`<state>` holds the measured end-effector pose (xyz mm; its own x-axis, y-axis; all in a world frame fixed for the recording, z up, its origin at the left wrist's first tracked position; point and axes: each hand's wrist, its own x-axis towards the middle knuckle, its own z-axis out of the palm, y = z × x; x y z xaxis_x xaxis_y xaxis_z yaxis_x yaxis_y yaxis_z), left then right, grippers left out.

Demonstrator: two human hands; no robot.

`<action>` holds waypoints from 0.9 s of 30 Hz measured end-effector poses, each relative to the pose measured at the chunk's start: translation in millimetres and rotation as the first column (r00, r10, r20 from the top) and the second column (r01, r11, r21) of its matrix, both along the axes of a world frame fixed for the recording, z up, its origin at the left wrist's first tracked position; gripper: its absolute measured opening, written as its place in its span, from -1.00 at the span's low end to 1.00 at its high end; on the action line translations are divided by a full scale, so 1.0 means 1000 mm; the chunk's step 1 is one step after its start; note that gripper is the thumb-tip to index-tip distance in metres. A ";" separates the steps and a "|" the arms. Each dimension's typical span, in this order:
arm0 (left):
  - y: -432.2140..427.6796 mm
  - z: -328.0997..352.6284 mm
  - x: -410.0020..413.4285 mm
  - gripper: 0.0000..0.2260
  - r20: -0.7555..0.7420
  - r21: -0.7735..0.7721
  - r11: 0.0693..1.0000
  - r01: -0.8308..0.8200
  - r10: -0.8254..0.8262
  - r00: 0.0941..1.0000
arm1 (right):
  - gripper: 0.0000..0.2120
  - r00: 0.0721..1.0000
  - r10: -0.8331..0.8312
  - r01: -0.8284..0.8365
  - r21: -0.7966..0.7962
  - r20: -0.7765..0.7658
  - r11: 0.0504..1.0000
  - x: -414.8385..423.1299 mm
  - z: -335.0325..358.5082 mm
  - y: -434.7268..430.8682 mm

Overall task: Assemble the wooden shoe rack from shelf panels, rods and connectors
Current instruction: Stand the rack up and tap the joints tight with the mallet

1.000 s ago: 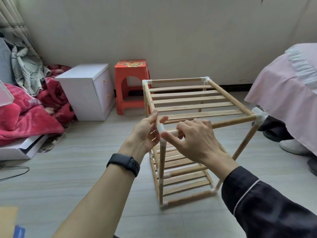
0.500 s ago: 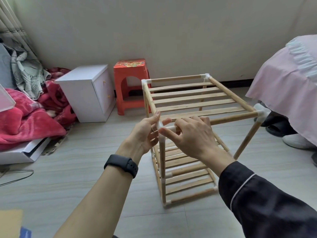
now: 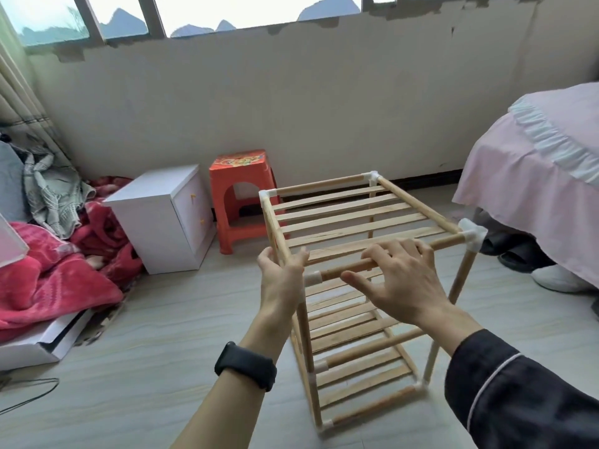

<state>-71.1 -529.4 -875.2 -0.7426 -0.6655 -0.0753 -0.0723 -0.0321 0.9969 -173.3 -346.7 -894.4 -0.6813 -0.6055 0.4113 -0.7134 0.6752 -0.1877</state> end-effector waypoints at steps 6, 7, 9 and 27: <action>0.003 -0.009 -0.011 -0.82 0.045 -0.491 0.851 -0.186 0.238 0.970 | -0.52 0.995 0.101 -0.103 -0.138 -0.018 0.985 0.000 -0.001 0.007; -0.005 -0.009 -0.010 -0.82 0.064 -0.551 0.815 -0.181 0.258 0.964 | -0.58 0.992 0.124 -0.127 -0.155 -0.030 0.980 0.000 -0.001 0.008; -0.022 -0.008 -0.008 -0.84 0.113 -0.609 0.779 -0.151 0.274 0.955 | -0.64 0.989 0.137 -0.146 -0.176 -0.059 0.973 -0.001 0.000 0.013; -0.033 0.007 -0.017 -0.70 0.203 -0.947 0.309 0.086 0.368 0.907 | -0.66 0.594 0.172 0.452 -0.503 0.786 0.737 -0.021 0.010 0.043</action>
